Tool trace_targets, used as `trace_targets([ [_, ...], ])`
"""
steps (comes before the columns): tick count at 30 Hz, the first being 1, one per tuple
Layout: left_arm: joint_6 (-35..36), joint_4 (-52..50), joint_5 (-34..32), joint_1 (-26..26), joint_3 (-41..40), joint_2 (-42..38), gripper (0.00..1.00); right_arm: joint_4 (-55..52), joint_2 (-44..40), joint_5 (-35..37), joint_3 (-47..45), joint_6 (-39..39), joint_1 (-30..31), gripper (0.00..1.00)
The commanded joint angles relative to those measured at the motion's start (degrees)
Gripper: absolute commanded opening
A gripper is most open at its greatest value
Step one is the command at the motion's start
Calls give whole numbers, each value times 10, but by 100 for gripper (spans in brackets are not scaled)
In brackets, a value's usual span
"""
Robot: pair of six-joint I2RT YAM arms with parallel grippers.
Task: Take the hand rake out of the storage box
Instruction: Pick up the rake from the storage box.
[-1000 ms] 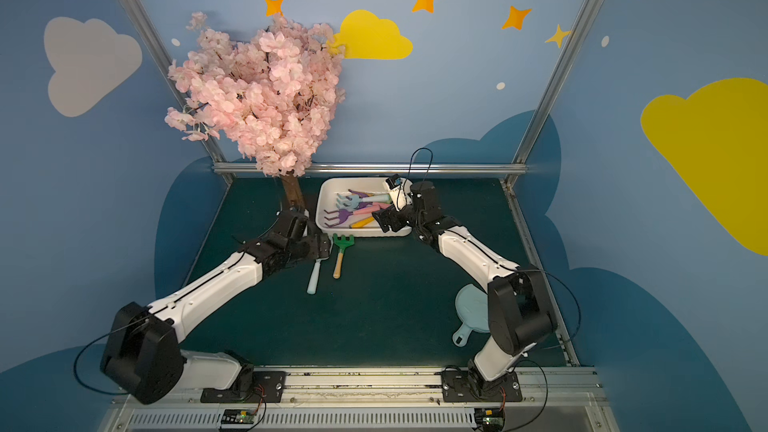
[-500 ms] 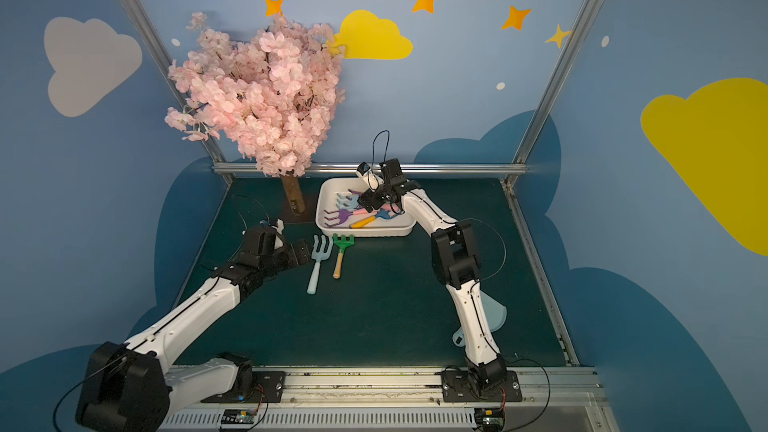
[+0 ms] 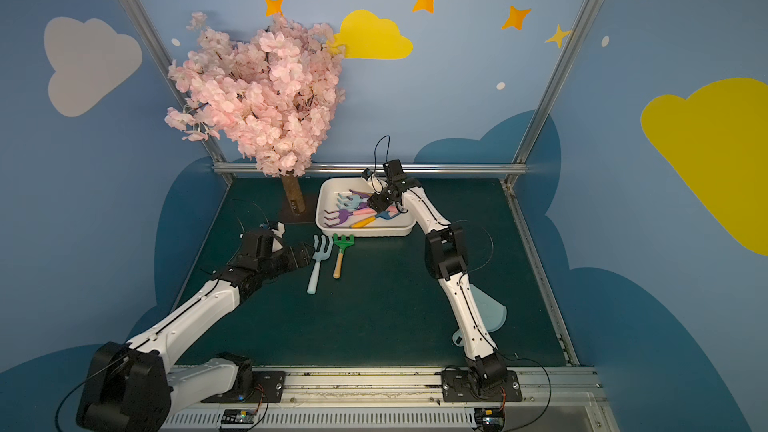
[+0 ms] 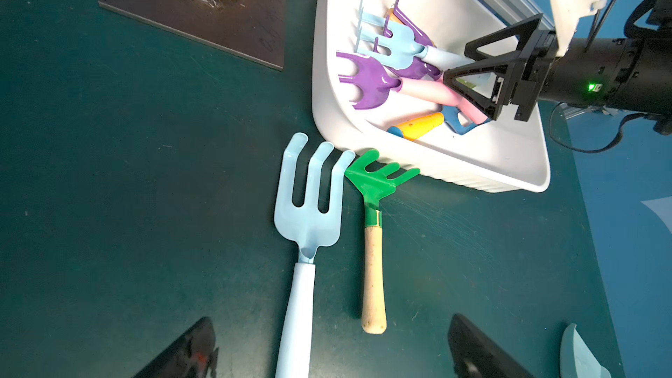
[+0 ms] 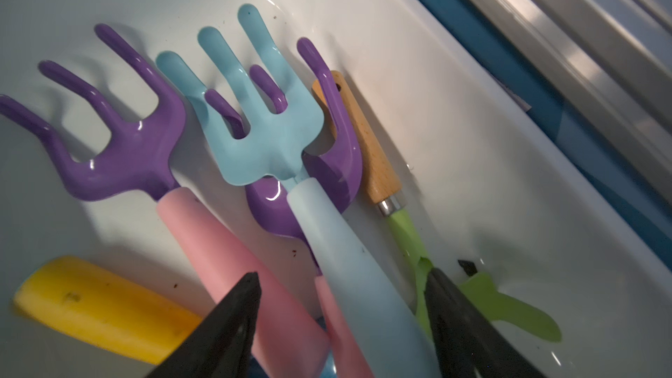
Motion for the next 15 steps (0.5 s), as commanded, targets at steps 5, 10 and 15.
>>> trace_targets([
  [5,-10,16,22,5,-8,-12,100,-45,-30,-47,-35,-13,-3,43],
  [10,-13,14,24,4,-8,-19,100,-41,-44,-40,-55,-22,-4,42],
  [15,-13,11,21,4,-11,-24,100,-33,-41,-30,-55,-28,-5,42],
])
